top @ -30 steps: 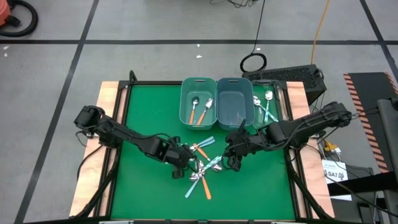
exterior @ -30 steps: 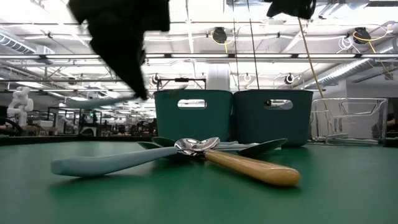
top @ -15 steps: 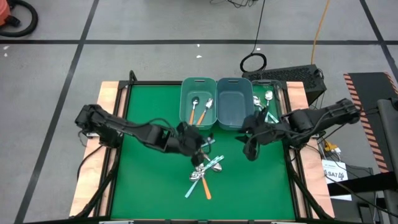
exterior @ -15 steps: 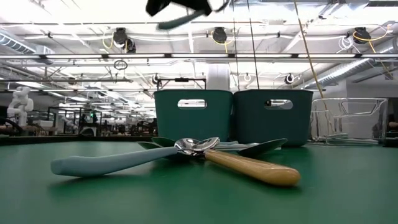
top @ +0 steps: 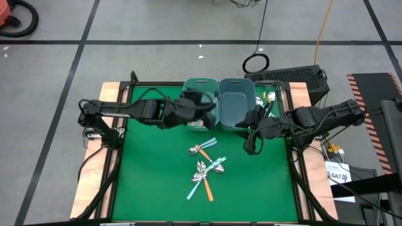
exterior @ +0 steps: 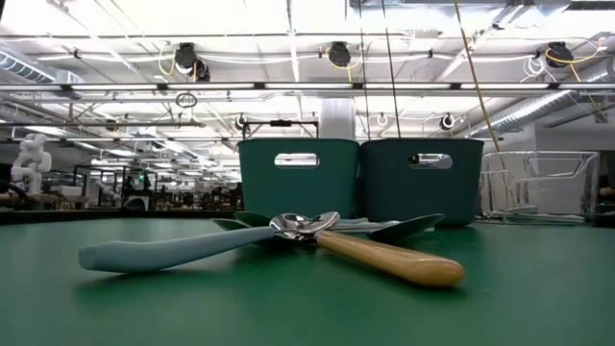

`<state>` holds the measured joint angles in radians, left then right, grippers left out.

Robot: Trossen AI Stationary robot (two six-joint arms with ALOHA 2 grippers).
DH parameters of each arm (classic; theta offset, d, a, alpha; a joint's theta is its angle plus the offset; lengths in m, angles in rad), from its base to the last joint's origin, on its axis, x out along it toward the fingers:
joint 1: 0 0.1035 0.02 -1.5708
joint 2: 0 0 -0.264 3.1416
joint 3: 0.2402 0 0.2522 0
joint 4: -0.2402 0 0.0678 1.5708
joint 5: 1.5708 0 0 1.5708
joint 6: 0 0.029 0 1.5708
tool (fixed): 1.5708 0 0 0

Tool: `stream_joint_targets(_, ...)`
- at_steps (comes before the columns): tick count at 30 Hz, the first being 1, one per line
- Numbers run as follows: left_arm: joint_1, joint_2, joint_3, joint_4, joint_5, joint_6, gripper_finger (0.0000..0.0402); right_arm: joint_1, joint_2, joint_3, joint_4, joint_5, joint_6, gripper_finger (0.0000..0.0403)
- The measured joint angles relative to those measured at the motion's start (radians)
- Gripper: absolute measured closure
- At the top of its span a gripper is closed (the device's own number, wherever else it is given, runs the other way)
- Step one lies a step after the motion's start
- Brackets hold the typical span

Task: Sort silverware by color (type)
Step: Put the blue spoon into the blue bin

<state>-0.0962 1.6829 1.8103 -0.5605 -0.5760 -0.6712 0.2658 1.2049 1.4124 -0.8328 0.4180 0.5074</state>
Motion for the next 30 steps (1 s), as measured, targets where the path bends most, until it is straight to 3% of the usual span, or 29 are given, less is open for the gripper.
stream_joint_targets(10, 0.036, 0.0, 0.017, 0.203, -0.02, -0.026, 0.0389, -0.066, 0.0, 0.0, 0.226, 0.025, 0.004, 0.0276)
stream_joint_targets(16, 0.039, 0.0, 0.017, 0.282, -0.063, 0.03, 0.0389, -0.106, 0.006, 0.0, 0.268, 0.002, 0.004, 0.0248)
stream_joint_targets(23, 0.037, 0.0, 0.017, 0.303, -0.056, 0.086, 0.0389, -0.144, 0.024, -0.002, 0.341, -0.079, 0.004, 0.0208)
stream_joint_targets(30, 0.023, 0.0, 0.017, 0.304, -0.044, 0.12, 0.0389, -0.161, 0.04, -0.001, 0.399, -0.11, -0.002, 0.0207)
